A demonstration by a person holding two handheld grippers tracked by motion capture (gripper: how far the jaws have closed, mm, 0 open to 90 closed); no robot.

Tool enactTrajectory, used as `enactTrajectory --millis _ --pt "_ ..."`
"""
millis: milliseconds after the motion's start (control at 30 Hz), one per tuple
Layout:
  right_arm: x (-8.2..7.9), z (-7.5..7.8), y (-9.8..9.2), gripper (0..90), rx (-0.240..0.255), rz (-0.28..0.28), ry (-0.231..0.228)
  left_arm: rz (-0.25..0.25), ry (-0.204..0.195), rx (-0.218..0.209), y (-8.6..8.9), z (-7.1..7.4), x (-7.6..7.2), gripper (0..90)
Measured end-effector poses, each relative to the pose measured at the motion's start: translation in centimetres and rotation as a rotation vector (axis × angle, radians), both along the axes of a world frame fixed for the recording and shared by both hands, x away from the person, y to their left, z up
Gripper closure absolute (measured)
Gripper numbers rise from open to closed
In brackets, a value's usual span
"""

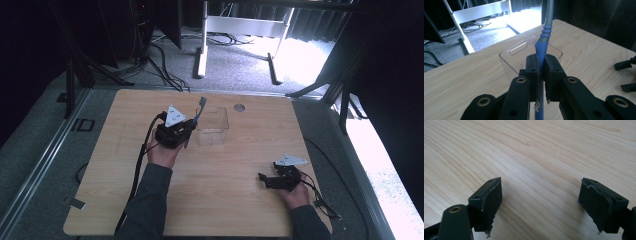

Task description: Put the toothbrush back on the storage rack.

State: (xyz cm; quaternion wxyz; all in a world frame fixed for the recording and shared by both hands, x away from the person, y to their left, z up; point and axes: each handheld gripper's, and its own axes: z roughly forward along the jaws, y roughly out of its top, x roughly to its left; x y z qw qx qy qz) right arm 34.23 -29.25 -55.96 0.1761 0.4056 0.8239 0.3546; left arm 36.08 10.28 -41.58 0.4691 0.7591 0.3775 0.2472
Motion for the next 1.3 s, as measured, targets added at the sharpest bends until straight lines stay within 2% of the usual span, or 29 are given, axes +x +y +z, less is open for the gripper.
enactTrajectory --millis 167,433,667,1067,1300 --pt "0.0 0.0 0.0 18.7 -0.001 0.001 -0.001 -0.005 -0.006 -0.003 -0.2 0.3 0.3 82.7" --pt "0.0 0.0 0.0 18.7 -0.001 0.001 -0.001 -0.013 -0.021 -0.042 -0.2 0.6 0.9 82.7" --pt "0.0 0.0 0.0 18.7 -0.001 0.001 -0.001 -0.01 -0.013 -0.058 -0.2 0.5 1.3 82.7" --pt "0.0 0.0 0.0 18.7 0.0 0.001 -0.001 -0.011 -0.006 -0.072 -0.4 0.6 2.0 82.7" --pt "0.0 0.0 0.0 18.7 -0.001 0.001 -0.001 -0.01 -0.021 -0.081 -0.4 0.8 2.3 82.7"
